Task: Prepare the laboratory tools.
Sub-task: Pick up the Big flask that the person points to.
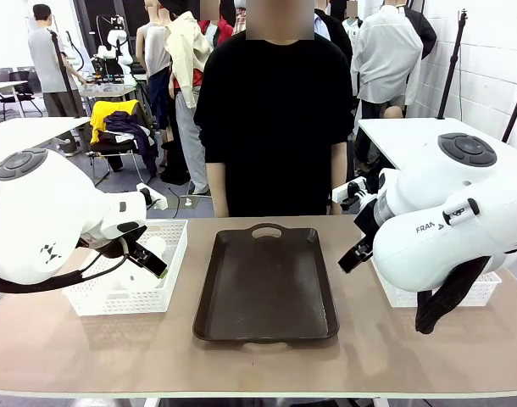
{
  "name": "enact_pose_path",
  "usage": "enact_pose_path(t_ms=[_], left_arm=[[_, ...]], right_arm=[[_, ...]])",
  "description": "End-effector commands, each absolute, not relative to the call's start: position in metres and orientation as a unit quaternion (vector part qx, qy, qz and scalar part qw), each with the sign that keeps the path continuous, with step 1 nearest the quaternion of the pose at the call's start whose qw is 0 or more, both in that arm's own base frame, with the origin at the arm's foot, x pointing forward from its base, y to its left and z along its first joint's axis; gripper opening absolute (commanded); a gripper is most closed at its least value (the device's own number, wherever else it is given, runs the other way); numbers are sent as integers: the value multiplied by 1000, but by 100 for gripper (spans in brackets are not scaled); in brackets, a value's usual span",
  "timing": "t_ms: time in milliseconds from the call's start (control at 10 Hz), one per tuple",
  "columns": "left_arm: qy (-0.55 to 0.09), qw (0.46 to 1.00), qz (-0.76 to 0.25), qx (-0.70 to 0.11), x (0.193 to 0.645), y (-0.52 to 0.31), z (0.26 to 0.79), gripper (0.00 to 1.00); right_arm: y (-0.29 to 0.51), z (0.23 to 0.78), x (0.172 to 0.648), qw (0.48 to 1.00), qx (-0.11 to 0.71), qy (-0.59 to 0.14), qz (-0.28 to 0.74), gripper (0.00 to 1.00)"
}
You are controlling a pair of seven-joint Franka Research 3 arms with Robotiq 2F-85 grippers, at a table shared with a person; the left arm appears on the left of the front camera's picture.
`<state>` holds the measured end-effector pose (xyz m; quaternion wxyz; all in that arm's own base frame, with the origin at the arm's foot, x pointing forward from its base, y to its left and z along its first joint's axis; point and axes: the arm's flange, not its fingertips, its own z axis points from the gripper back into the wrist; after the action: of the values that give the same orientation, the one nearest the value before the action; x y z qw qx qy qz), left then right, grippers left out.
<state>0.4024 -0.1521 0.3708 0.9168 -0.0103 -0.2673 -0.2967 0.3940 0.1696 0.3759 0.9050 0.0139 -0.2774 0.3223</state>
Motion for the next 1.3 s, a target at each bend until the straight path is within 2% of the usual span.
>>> enact_pose_path(t_ms=[0, 300, 400, 500, 600, 700, 800, 1200], left_arm=[[-315, 903, -291, 10, 387, -144, 394, 100], [-376, 871, -316, -25, 355, -127, 448, 100], [-389, 856, -334, -71, 347, -120, 465, 100], [-388, 843, -342, -147, 343, -109, 478, 100], [-400, 828, -334, -208, 342, -96, 485, 100], [-402, 830, -304, -241, 346, -85, 483, 100], [-393, 829, -277, -286, 352, -73, 477, 100], [-342, 800, -244, -429, 373, -46, 440, 100]], right_arm=[[157, 408, 384, 900, 54, -281, 330, 100], [150, 449, 380, 889, 100, -307, 324, 100], [140, 465, 384, 891, 158, -293, 308, 100], [122, 476, 393, 908, 191, -278, 247, 100], [100, 486, 397, 908, 262, -240, 221, 100], [80, 490, 400, 902, 295, -231, 212, 100], [60, 489, 402, 903, 339, -190, 183, 100], [-2, 459, 411, 833, 517, -140, 140, 100]])
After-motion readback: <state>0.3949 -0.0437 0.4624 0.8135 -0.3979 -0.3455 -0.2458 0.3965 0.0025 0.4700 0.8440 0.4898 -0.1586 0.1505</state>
